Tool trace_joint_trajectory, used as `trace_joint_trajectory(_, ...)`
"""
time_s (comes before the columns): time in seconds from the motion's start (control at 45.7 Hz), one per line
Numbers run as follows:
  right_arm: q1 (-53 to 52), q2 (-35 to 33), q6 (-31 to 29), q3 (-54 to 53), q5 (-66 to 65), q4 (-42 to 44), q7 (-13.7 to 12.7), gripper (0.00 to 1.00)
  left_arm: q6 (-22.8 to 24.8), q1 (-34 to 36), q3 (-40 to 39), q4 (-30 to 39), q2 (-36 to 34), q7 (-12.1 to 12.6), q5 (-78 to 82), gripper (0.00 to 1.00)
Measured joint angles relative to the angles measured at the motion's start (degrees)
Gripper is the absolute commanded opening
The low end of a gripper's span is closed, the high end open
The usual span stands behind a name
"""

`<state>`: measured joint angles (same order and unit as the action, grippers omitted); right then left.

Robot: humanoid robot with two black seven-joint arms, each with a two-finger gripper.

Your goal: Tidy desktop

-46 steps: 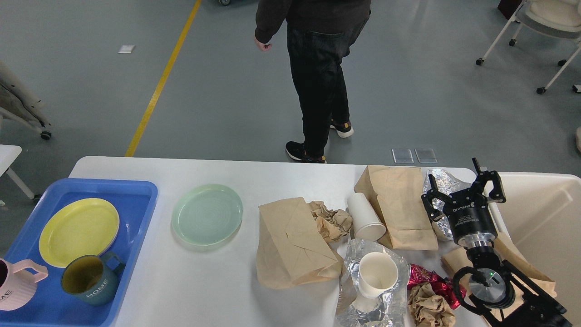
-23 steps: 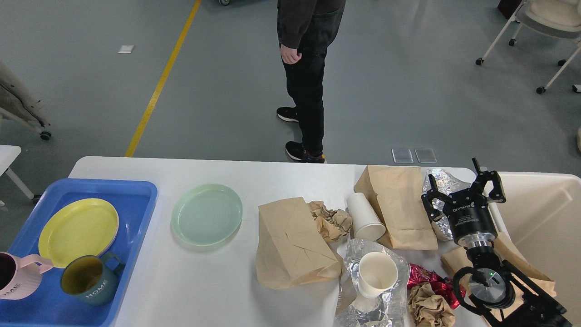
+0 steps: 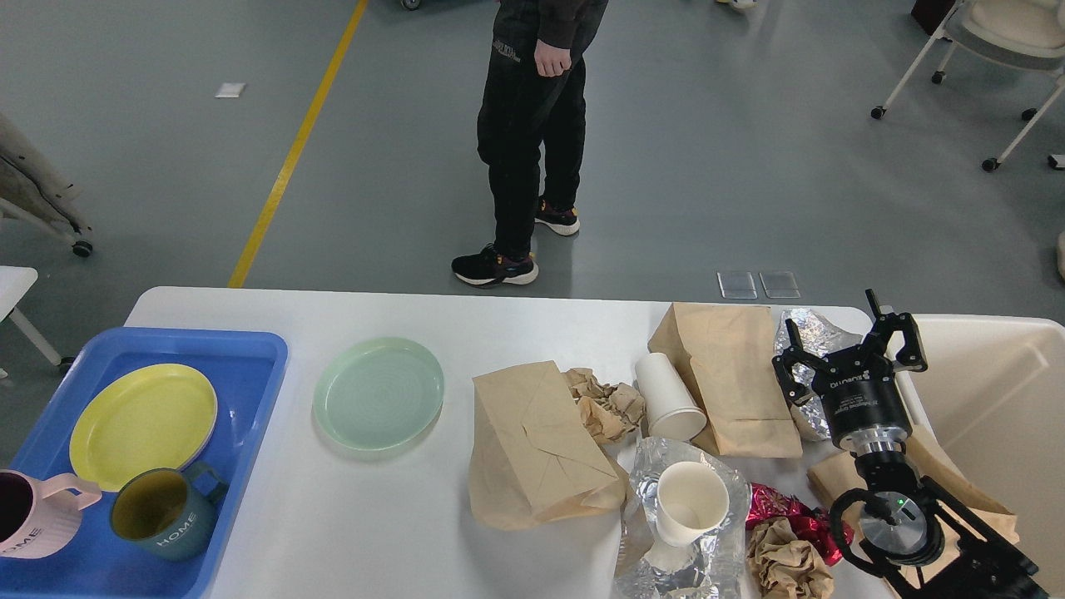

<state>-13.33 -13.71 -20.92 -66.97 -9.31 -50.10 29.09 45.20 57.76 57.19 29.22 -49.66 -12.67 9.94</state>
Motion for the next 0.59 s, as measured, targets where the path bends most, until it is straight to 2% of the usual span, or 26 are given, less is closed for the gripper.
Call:
trace_joint_trajectory(0.022,0.0,0.0,0.0,0.0,0.0,0.0,0.0,1.00,0.2,0.0,0.1,0.1,-0.1,0.0,-0.1,0.00)
trace_joint_trajectory(0.131,0.0,0.0,0.0,0.0,0.0,0.0,0.0,1.00,1.2,0.1,0.5,0.2,-0.4,1.0,-0.2,0.00)
trace_joint_trajectory(0.285,0.0,0.0,0.0,0.0,0.0,0.0,0.0,1.00,1.4,0.2,0.4,0.2,-0.5,5.3,-0.4,0.00)
trace_joint_trajectory(0.306,0.0,0.0,0.0,0.0,0.0,0.0,0.0,1.00,1.4,0.2,0.4,0.2,-0.5,5.6,-0.5,0.05)
trace_joint_trajectory(0.328,0.0,0.0,0.0,0.0,0.0,0.0,0.0,1.00,1.3,0.2,0.4,0.2,-0.5,5.8,-0.5,0.16)
trace_joint_trajectory(0.372,0.0,0.0,0.0,0.0,0.0,0.0,0.0,1.00,1.0,0.2,0.2,0.2,-0.5,5.9,-0.9,0.50)
trace_joint_trajectory(0.394,0.0,0.0,0.0,0.0,0.0,0.0,0.0,1.00,0.8,0.2,0.2,0.2,-0.5,5.9,-1.2,0.61)
trace_joint_trajectory(0.482,0.0,0.0,0.0,0.0,0.0,0.0,0.0,1.00,-0.3,0.3,0.1,0.1,-0.6,5.7,-2.1,0.66)
trace_joint_trajectory(0.591,0.0,0.0,0.0,0.0,0.0,0.0,0.0,1.00,-2.0,0.4,0.1,0.0,-0.6,5.7,-3.0,0.81)
